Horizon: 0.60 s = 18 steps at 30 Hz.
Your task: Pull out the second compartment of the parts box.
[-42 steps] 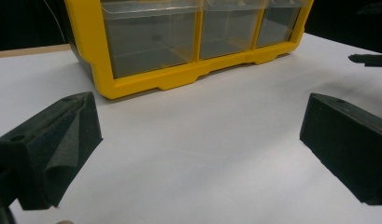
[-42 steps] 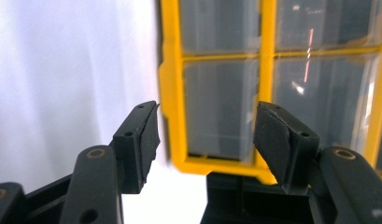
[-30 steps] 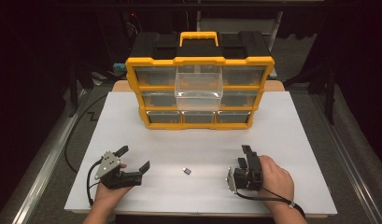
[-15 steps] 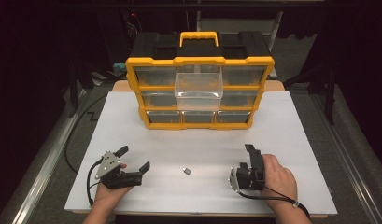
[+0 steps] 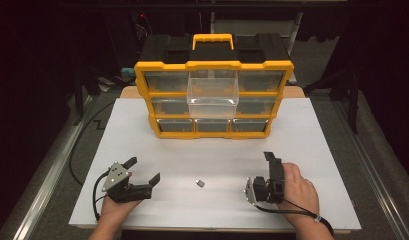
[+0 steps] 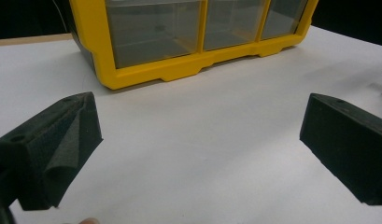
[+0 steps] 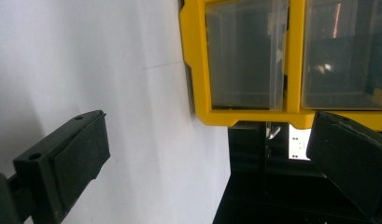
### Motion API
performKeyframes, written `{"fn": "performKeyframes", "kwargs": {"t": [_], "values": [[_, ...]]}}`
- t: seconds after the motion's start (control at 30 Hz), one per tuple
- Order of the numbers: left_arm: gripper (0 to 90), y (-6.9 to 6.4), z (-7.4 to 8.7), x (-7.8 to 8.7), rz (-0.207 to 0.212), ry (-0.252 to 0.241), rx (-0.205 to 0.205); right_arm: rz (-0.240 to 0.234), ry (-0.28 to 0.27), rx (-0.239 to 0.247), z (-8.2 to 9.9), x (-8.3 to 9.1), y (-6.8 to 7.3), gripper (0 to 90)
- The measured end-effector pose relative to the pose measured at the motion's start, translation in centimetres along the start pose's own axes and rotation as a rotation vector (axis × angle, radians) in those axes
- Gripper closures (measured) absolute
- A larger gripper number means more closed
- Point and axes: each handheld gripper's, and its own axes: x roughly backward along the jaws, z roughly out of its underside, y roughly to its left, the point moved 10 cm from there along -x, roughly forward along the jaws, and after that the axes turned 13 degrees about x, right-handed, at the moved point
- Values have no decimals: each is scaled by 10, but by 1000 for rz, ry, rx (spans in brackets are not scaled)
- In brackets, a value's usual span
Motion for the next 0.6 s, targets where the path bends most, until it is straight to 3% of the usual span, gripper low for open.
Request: {"fn": "performKeyframes", "kwargs": {"t": [0.03, 0.23, 0.3, 0.33, 0.37, 0.43, 0.53, 0.6], "values": [[3, 0, 0, 0, 1, -3, 1, 2, 1, -3, 0, 0, -1, 1], [3, 0, -3, -1, 0, -18, -3, -46, -40, -167, -1, 0, -1, 1], [3, 0, -3, -1, 1, -24, 1, -77, -46, -260, 1, 0, 1, 1], [3, 1, -3, -1, 1, -22, 4, -84, -55, -278, 2, 0, 0, 2], [3, 1, -4, -1, 2, -25, 10, -104, -61, -352, 0, -1, 4, 2], [3, 0, -5, 0, 3, -30, 4, -126, -45, -394, 6, -3, 6, 2], [3, -1, -4, 0, 6, -29, 5, -159, -64, -551, 8, -3, 12, 2], [3, -1, -4, 0, 4, -21, 3, -176, -79, -596, 10, -2, 15, 2]]}}
